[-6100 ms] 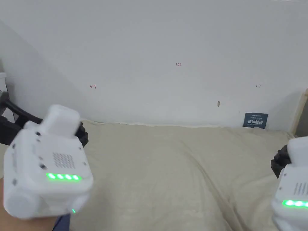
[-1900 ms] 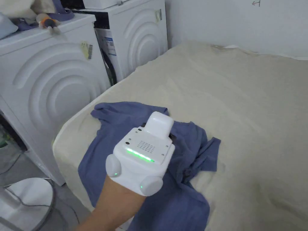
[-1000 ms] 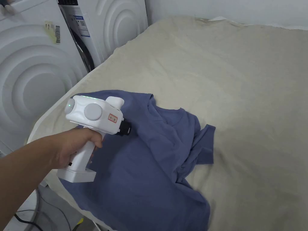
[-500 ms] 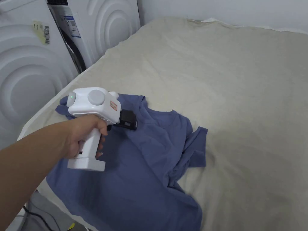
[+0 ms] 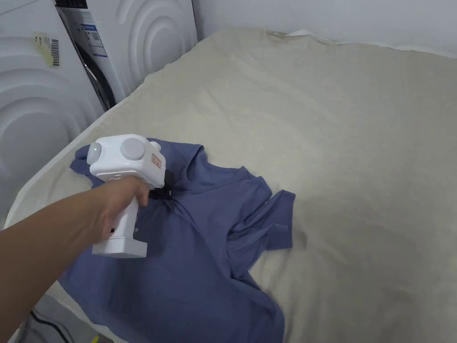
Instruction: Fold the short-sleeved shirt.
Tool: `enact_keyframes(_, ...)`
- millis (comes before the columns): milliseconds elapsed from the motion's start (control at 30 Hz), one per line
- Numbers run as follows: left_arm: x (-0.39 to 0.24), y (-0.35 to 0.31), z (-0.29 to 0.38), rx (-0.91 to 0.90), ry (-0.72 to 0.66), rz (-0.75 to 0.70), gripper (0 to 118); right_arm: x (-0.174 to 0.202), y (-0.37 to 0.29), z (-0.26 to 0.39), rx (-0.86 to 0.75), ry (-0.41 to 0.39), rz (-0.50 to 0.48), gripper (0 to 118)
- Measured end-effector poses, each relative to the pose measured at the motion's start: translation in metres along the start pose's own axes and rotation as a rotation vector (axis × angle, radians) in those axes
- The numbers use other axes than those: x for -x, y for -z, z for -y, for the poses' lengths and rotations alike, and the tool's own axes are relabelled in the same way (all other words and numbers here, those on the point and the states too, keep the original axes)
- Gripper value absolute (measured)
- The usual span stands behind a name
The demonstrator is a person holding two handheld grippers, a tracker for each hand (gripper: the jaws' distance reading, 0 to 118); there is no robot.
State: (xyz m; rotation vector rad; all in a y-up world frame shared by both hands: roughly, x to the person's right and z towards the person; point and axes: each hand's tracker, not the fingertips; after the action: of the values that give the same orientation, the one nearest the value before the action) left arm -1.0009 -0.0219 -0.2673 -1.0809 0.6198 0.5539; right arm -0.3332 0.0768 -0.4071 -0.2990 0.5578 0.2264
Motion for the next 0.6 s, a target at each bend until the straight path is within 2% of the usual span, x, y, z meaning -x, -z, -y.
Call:
enact_keyframes(400,0.019,-0.048,0.044,-0.269,0.0,0.12,5,-0.001,-0.005,-0.002,-0.004,0.016,-0.001,0)
enact_keyframes(600,-0.002,-0.093,0.076,-0.441,0.073,0.096,5,0.0,-0.01,-0.004,-0.014,0.023,-0.004,0)
